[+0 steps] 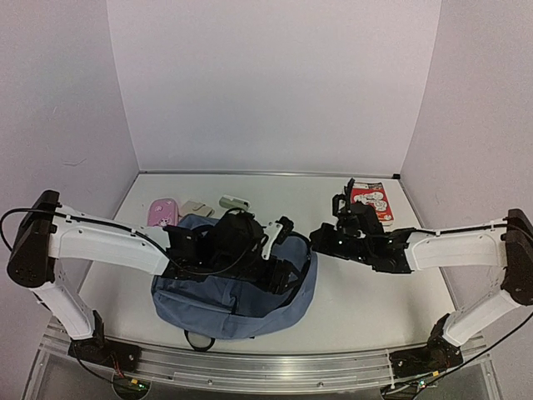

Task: Pack the student bag
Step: Unzip the student bag at the center of the board.

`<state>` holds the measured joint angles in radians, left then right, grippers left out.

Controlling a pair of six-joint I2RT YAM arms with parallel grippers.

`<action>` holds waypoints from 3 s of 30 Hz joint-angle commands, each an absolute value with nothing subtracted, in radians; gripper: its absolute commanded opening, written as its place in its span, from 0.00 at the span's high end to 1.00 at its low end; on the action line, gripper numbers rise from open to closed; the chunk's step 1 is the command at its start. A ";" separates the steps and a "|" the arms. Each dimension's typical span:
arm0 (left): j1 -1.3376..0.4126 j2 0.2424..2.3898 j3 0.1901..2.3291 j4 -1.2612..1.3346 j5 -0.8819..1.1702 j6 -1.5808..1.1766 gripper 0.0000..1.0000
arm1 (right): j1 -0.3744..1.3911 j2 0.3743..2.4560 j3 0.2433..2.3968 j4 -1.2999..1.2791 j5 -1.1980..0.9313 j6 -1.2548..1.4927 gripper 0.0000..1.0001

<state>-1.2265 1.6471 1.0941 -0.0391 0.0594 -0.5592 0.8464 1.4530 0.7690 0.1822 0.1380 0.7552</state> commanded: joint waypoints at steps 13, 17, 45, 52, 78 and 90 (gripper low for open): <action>-1.226 1.838 1.252 0.035 -0.085 -0.612 0.32 | 0.842 1.361 0.736 0.227 0.126 0.761 1.00; -1.226 1.859 1.269 0.027 -0.086 -0.599 0.45 | 0.842 1.346 0.725 0.226 0.127 0.766 1.00; -1.226 1.730 1.080 0.103 0.301 -0.512 1.00 | 0.832 1.383 0.767 0.152 0.196 0.808 1.00; -1.226 1.690 1.039 0.067 0.388 -0.520 1.00 | 0.821 1.440 0.813 0.150 0.188 0.769 1.00; -1.228 1.643 0.952 0.082 0.486 -0.552 1.00 | 0.809 1.821 1.048 0.241 -0.016 0.665 1.00; -1.228 1.596 0.931 0.054 0.484 -0.553 1.00 | 0.810 1.965 1.147 0.288 -0.102 0.664 1.00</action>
<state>-1.2190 1.6515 0.9398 0.0587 0.4472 -0.5507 0.8139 1.9194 1.0818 0.2215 -0.0726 0.6759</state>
